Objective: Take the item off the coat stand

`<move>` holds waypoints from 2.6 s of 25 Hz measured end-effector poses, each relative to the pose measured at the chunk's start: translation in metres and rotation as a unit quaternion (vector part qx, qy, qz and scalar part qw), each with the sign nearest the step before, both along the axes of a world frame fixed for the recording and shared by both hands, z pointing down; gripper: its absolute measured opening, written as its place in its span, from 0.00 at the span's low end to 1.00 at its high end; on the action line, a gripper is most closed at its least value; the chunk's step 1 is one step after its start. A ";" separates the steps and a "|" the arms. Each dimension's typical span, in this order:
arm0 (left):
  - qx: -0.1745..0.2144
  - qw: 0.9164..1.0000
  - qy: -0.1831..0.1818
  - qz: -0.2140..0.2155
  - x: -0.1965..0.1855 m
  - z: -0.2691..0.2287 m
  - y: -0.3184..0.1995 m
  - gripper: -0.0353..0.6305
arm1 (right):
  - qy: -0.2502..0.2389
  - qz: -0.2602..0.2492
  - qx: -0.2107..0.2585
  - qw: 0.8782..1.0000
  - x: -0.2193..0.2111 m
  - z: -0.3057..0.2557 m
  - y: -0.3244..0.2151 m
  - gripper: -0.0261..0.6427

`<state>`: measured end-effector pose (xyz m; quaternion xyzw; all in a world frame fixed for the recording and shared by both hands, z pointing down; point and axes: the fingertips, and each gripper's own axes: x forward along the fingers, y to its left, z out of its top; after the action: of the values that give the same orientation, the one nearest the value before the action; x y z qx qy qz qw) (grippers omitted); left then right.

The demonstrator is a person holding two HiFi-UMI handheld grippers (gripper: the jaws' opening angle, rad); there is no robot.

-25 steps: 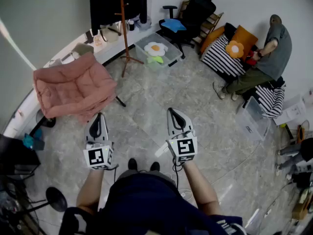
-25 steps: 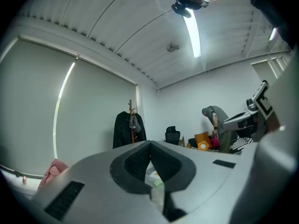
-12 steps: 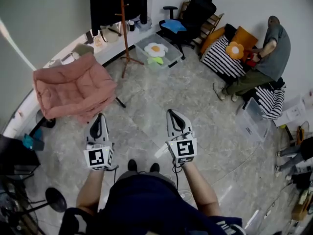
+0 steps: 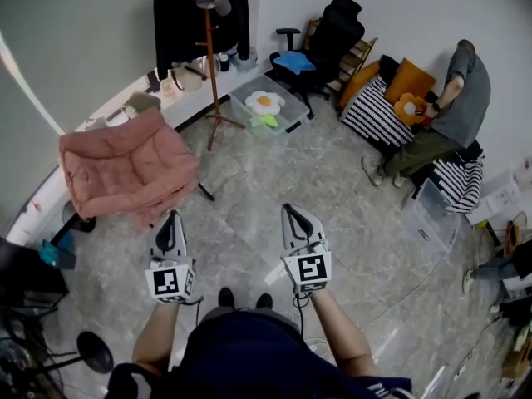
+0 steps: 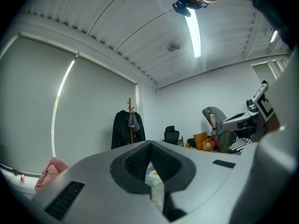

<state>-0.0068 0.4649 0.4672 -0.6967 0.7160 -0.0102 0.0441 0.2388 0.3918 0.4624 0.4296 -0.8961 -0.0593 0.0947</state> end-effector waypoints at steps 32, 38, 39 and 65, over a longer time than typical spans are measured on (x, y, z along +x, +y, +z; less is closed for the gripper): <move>-0.001 1.000 -0.008 0.010 -0.013 0.000 -0.008 0.09 | -0.002 -0.081 0.000 0.997 -0.037 -0.011 -0.013 0.58; -0.005 0.999 0.000 0.037 -0.033 0.001 -0.011 0.09 | -0.006 -0.072 0.011 0.997 -0.069 -0.020 -0.028 0.58; -0.007 0.999 -0.003 0.039 -0.039 0.002 -0.015 0.09 | -0.009 -0.070 0.014 0.997 -0.075 -0.022 -0.035 0.58; -0.019 0.999 0.017 -0.048 -0.109 0.003 -0.338 0.09 | -0.009 -0.196 0.052 0.979 -0.186 -0.068 -0.406 0.58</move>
<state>-0.1155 0.1267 0.4700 -0.6623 0.7489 -0.0137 0.0180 0.0531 -0.0146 0.3948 0.2505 -0.9594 -0.1193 0.0509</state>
